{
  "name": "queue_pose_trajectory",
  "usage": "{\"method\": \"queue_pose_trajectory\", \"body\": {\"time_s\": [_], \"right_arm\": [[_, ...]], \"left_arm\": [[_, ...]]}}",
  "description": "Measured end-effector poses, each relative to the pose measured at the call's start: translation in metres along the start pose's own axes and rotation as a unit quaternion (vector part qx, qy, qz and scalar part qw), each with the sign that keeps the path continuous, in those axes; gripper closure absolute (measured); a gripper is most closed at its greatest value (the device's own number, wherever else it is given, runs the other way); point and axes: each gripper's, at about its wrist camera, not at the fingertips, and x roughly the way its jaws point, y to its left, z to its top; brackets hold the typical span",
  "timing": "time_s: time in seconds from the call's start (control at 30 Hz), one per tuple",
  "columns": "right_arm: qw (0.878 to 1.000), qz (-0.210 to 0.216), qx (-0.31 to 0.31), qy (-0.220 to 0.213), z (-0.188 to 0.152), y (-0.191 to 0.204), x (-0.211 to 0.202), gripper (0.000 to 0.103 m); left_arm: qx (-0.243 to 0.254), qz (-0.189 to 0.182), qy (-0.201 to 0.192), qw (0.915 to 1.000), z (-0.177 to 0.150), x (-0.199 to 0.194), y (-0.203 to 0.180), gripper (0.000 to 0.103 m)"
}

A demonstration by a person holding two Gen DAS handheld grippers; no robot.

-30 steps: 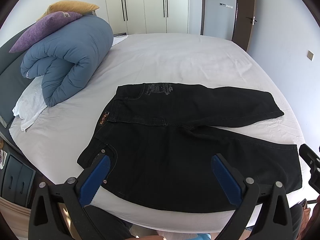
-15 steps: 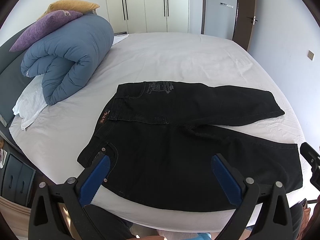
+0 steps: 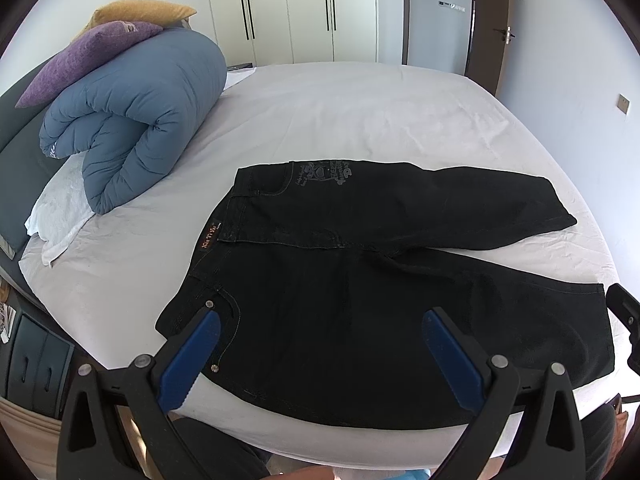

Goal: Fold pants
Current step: 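Move both grippers toward the waistband of the black jeans, then grasp the jeans waistband with the left gripper while the right gripper grasps it too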

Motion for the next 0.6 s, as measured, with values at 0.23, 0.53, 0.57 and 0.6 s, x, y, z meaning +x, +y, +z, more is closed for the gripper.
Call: {"method": "queue_pose_trajectory", "body": {"time_s": [0.23, 0.53, 0.57, 0.6], "right_arm": [[0.999, 0.012, -0.034, 0.007, 0.019, 0.022, 0.033, 0.0], [0.98, 0.171, -0.1, 0.014, 0.105, 0.053, 0.118, 0.0], [0.973, 0.203, -0.11, 0.013, 0.118, 0.056, 0.13, 0.0], [0.966, 0.226, -0.122, 0.011, 0.131, 0.062, 0.14, 0.0]], "left_arm": [[0.001, -0.02, -0.006, 0.9998, 0.033, 0.036, 0.03, 0.0], [0.09, -0.071, 0.014, 0.9933, 0.12, 0.131, 0.058, 0.0], [0.102, -0.076, 0.007, 0.9919, 0.132, 0.142, 0.059, 0.0], [0.126, -0.069, 0.011, 0.9895, 0.146, 0.158, 0.06, 0.0]]}}
